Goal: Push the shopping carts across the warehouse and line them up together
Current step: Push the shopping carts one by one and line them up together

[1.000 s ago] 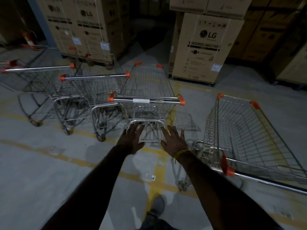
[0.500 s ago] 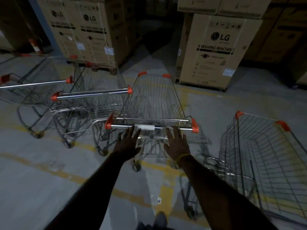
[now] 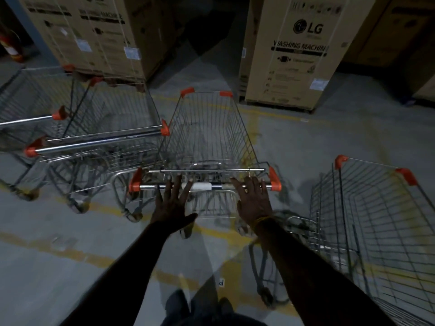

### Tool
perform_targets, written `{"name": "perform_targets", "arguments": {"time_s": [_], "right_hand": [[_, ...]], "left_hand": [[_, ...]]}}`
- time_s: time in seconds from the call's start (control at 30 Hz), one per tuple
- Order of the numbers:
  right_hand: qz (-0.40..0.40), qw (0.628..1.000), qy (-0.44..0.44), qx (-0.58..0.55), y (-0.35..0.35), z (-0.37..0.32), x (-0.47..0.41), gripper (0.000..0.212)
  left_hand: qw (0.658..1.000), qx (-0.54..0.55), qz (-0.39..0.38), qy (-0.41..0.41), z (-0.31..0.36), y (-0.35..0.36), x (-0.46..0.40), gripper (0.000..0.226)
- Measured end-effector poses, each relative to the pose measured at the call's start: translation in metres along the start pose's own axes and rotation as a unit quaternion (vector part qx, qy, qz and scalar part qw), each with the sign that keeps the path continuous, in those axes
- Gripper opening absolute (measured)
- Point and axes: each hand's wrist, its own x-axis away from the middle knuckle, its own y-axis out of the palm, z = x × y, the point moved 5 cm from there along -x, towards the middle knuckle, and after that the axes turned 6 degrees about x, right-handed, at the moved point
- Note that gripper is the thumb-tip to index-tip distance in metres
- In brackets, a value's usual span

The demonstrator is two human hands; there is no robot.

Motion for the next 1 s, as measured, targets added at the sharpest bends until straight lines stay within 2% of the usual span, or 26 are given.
{"name": "perform_targets", "arguments": {"time_s": [0.17, 0.37, 0.57, 0.67, 0.73, 0.83, 1.0], "right_hand": [[0.019, 0.999, 0.032, 0.001, -0.007, 0.008, -0.04, 0.078], [-0.003, 0.997, 0.071, 0.011, -0.002, 0.028, -0.094, 0.057], [-0.001, 0.993, 0.115, 0.038, 0.007, 0.037, -0.14, 0.054], [-0.019, 0.99, 0.137, 0.011, 0.006, 0.049, -0.16, 0.047], [-0.026, 0.99, 0.141, -0.013, 0.003, 0.055, -0.165, 0.044], [0.024, 0.991, 0.13, -0.003, 0.0, 0.056, -0.16, 0.038], [0.052, 0.988, 0.142, 0.015, -0.002, 0.057, -0.126, 0.035]], "left_hand": [[0.999, 0.03, 0.002, 0.012, -0.011, -0.012, -0.052, 0.108], [0.998, 0.046, -0.015, 0.049, -0.027, -0.017, -0.116, 0.11], [0.997, 0.049, -0.026, 0.061, -0.031, -0.015, -0.162, 0.117], [0.996, 0.047, -0.041, 0.056, -0.025, -0.018, -0.184, 0.12], [0.997, 0.045, -0.037, 0.053, -0.021, -0.019, -0.189, 0.12], [0.996, 0.053, -0.033, 0.062, -0.017, -0.018, -0.186, 0.118], [0.993, 0.06, -0.045, 0.088, -0.003, -0.013, -0.159, 0.114]]}}
